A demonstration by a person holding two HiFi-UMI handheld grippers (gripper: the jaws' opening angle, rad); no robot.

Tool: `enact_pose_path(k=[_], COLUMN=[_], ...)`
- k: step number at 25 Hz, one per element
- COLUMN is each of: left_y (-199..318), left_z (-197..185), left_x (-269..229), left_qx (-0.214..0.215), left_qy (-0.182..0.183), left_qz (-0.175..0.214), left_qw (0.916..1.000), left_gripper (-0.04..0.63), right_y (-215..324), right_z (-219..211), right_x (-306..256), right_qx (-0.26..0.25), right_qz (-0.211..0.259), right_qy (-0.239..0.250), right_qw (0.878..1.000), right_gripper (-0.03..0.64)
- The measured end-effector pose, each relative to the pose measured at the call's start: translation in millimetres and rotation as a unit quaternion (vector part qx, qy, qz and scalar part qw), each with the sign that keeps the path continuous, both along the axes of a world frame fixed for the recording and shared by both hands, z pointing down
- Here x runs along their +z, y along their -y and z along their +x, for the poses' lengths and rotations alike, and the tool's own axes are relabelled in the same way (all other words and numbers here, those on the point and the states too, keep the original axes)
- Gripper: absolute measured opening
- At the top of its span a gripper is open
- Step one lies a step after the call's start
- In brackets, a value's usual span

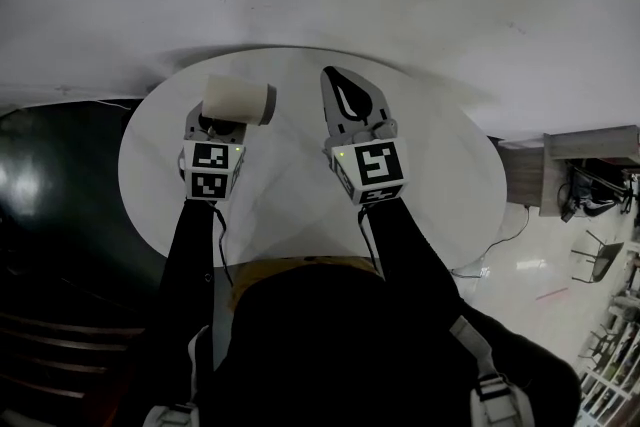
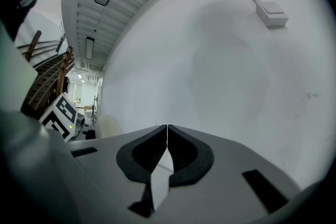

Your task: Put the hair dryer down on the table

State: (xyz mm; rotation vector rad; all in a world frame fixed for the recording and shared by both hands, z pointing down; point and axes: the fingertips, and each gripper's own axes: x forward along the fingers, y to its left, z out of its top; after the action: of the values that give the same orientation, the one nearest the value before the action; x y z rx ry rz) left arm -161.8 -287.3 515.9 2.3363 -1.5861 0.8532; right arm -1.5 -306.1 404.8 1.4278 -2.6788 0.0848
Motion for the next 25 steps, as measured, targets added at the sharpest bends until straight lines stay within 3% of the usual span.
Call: enact_pose_path(k=[7,11,25], left_y=[23,35,64], left_z=[17,22,34], left_x=[42,63,116], left_qx=[0.027,0.046,0.08], left_qy=[-0.001,0.03,0.068], left_qz=[-0.044,-0.061,-0.108], left_qw=[0.9987,0.9966,0.9886], left_gripper=[0.209,0.21,0.221], right_y=[0,3,-2], right_z=[10,12,20], right_x=[12,14,37], right_qx=[0.016,0.021,0.039], right_qz=[-0.015,-0.018,-0.045], right_qy=[-0.013,-0.016,-0.03], right_qw=[1.0,0.999,0.998], right_gripper=[0.028,0.028,0.028])
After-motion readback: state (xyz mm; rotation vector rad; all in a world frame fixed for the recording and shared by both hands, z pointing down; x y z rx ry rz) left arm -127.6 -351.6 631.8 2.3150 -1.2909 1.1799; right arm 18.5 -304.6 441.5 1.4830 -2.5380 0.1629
